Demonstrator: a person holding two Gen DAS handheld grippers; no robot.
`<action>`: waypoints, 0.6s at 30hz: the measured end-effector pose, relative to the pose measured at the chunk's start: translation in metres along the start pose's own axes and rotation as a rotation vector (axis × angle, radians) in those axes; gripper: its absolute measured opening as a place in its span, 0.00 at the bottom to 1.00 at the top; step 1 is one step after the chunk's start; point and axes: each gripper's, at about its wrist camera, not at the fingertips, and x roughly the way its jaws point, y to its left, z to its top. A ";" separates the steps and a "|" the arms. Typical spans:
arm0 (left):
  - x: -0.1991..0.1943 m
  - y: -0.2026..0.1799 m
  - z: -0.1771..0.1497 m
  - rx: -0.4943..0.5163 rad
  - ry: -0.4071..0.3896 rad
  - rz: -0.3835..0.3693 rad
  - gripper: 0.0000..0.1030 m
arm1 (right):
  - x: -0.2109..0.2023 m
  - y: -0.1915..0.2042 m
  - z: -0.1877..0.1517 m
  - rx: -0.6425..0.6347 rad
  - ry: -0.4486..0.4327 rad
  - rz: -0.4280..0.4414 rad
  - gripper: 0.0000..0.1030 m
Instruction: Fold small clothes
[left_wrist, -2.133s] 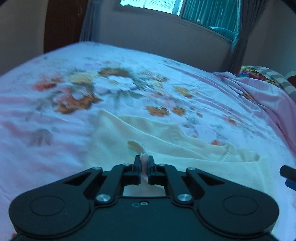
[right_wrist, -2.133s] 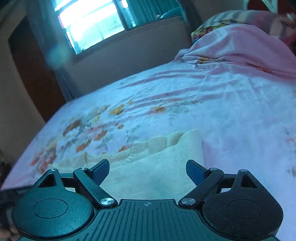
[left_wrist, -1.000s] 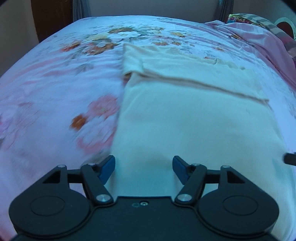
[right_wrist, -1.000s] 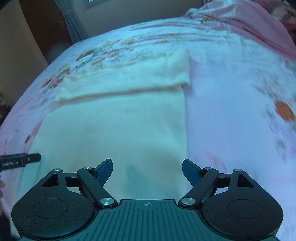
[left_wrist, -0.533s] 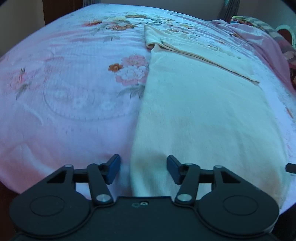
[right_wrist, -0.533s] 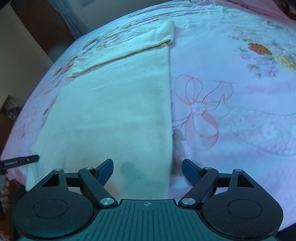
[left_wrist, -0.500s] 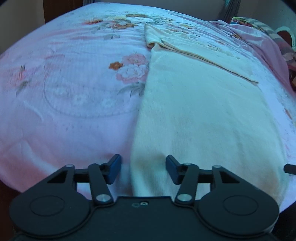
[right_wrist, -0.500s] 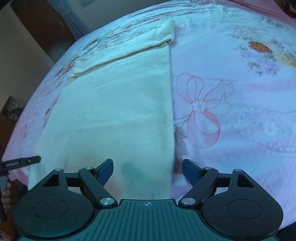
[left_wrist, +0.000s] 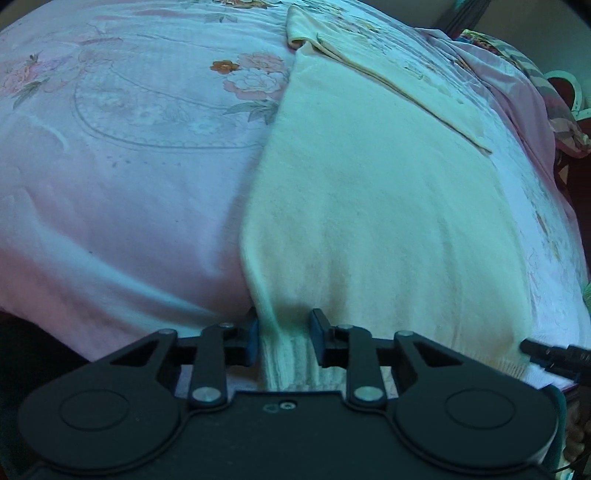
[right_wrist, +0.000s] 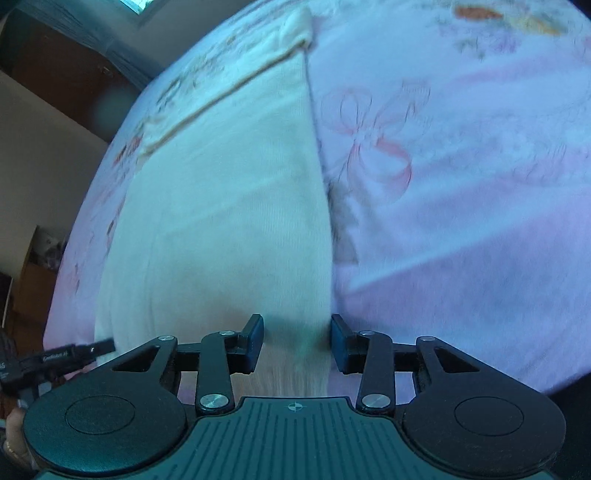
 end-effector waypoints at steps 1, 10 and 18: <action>0.001 0.000 0.000 -0.009 0.010 -0.017 0.06 | 0.002 0.002 -0.001 -0.001 0.015 0.023 0.25; -0.026 -0.010 0.028 -0.033 -0.096 -0.100 0.02 | -0.009 0.021 0.027 0.082 -0.047 0.224 0.05; -0.038 -0.040 0.119 -0.028 -0.266 -0.164 0.02 | -0.035 0.044 0.106 0.116 -0.271 0.344 0.05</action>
